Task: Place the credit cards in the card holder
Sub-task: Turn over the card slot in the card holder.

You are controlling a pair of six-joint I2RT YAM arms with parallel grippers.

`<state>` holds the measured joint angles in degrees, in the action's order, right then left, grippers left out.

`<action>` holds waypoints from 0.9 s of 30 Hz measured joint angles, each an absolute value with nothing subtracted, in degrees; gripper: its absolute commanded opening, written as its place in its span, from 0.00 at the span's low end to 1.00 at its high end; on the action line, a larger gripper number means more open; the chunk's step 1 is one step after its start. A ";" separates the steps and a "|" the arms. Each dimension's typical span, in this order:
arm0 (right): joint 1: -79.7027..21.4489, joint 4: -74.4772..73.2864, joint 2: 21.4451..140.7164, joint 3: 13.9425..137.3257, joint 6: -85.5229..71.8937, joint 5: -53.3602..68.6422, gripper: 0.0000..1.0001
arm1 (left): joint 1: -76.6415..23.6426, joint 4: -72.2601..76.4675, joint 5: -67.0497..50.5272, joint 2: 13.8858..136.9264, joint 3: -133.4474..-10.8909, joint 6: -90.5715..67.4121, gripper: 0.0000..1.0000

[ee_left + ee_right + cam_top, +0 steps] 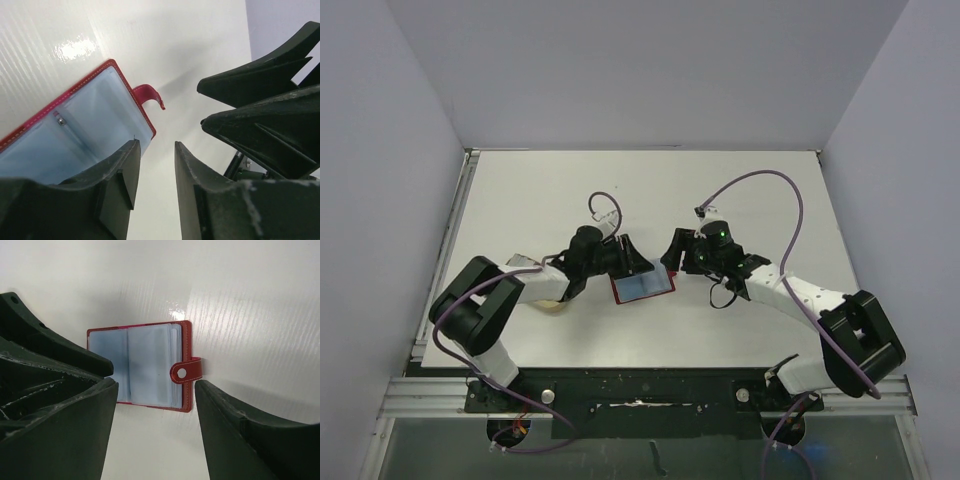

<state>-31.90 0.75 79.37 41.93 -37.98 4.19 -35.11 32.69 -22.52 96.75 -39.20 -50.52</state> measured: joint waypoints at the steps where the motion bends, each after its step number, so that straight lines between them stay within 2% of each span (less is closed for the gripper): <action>1: -31.90 0.62 79.24 41.78 -37.89 4.03 0.66 | -35.11 31.51 -22.28 96.60 -39.66 -49.71 0.39; 5: -31.90 0.25 79.13 41.74 -37.63 4.03 0.67 | -34.92 24.56 -20.23 93.93 -42.02 -45.25 0.45; 12: -31.90 0.30 79.13 41.69 -37.17 4.08 0.67 | -32.03 9.06 -13.85 86.28 -46.41 -36.01 0.45; 21: -31.88 0.38 79.11 40.56 -36.75 4.54 0.68 | -23.44 -13.37 -2.50 76.29 -50.59 -21.76 0.45; 27: -31.79 0.43 79.11 40.16 -36.58 5.13 0.68 | -22.02 -22.79 4.16 72.60 -52.75 -12.14 0.41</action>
